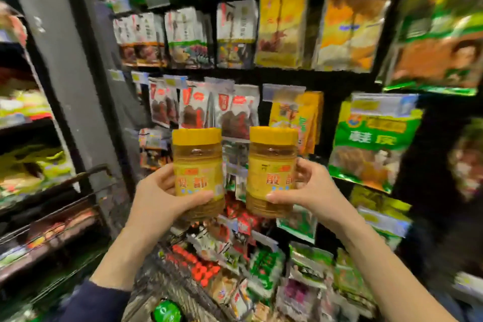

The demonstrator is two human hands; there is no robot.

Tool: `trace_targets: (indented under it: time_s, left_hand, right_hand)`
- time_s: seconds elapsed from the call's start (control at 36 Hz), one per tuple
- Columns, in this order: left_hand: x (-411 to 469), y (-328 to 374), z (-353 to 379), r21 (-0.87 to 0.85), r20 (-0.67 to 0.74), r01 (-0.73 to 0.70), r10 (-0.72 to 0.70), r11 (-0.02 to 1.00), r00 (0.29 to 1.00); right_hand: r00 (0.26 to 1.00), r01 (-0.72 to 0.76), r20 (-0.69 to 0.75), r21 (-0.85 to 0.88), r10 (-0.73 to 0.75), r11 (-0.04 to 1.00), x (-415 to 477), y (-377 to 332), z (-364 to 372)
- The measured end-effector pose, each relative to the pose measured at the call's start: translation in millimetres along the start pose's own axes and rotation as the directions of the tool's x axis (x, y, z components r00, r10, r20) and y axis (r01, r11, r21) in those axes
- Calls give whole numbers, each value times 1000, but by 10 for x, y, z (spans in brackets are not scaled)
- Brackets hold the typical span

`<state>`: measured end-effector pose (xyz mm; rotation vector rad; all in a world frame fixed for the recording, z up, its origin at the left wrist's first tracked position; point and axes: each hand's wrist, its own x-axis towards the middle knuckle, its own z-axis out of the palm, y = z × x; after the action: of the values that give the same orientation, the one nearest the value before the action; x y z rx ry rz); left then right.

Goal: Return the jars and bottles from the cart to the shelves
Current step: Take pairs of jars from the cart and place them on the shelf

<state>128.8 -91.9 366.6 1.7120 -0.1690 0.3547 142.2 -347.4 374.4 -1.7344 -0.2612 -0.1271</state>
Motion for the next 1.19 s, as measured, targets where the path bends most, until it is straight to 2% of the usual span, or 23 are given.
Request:
trace_targets:
  time_s: [0.11, 0.25, 0.39, 0.5, 0.67, 0.86, 1.06, 1.19]
  left_hand:
    - [-60, 195, 493, -63, 186, -34, 46, 997, 982]
    - [-292, 504, 1378, -146, 444, -46, 107, 988, 890]
    - [-674, 832, 2268, -245, 622, -33, 183, 969, 761]
    - [-1128, 1123, 2916, -292, 702, -54, 252, 955, 666]
    - [-1839, 1547, 3719, -378, 776, -26, 333, 925, 535]
    - [-2676, 2011, 4634, -432, 797, -5, 384, 902, 466]
    - [-3196, 2312, 5425, -431, 794, -9, 383, 903, 472]
    - [-3302, 2439, 5896, -426, 767, -44, 386, 904, 513]
  right_hand:
    - [978, -12, -209, -65, -2, 998, -592, -130, -470]
    - [899, -85, -437, -110, 28, 990, -1516, -288, -1149]
    - [742, -167, -670, -159, 18, 973, -2398, -475, -1704]
    - [637, -192, -770, -209, -40, 959, -3119, -647, -2070]
    - [530, -200, -840, -256, -115, 946, -4092, -830, -2619]
    - [502, -233, -852, -295, -145, 927, -5019, -962, -3419]
    - [503, -243, -850, -311, -155, 919, -5501, -986, -4210]
    - [533, -232, -833, -312, -148, 921, -5570, -923, -4745]
